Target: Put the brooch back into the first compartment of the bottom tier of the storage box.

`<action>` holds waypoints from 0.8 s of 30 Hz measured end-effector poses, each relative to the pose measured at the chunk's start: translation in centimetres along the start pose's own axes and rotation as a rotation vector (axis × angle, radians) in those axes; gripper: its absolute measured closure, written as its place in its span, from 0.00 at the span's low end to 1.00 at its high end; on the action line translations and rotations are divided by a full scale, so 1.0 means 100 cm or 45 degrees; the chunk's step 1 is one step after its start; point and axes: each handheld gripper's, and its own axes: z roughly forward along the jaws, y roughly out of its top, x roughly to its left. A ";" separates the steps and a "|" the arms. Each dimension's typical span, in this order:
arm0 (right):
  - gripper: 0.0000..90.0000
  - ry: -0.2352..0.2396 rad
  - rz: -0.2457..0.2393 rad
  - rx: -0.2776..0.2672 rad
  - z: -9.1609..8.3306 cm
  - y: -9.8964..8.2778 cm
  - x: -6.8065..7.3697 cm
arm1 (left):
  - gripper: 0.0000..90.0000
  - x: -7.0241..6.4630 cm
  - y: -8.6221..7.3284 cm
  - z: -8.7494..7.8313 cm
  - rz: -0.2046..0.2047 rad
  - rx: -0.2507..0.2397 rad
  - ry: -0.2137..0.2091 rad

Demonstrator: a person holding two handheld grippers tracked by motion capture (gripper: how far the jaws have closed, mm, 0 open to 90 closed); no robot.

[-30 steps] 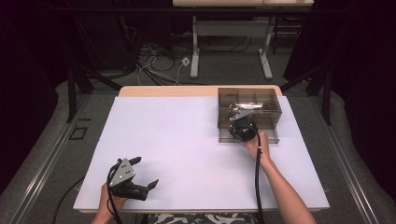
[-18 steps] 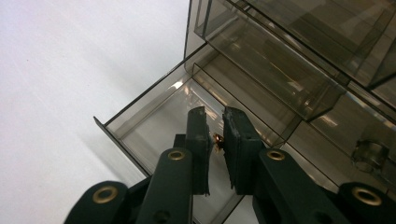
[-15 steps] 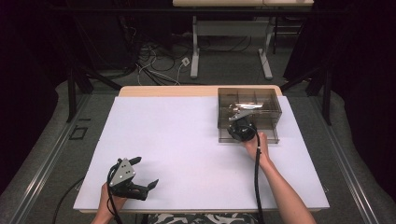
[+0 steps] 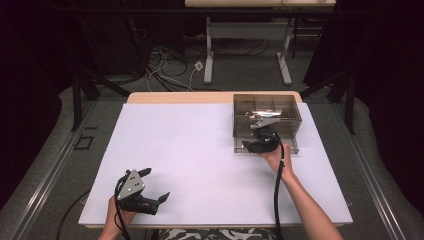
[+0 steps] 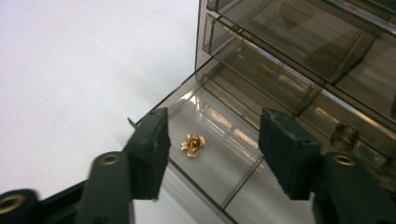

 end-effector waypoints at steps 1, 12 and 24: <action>0.43 0.002 0.000 -0.003 -0.002 -0.001 -0.001 | 0.00 0.000 0.000 0.000 0.001 -0.005 0.003; 0.17 0.075 0.039 0.010 -0.015 -0.010 0.000 | 0.00 0.000 0.000 0.000 -0.004 0.002 -0.001; 0.03 0.129 0.052 0.045 -0.032 -0.026 0.000 | 0.00 -0.001 0.000 -0.001 -0.012 -0.002 0.000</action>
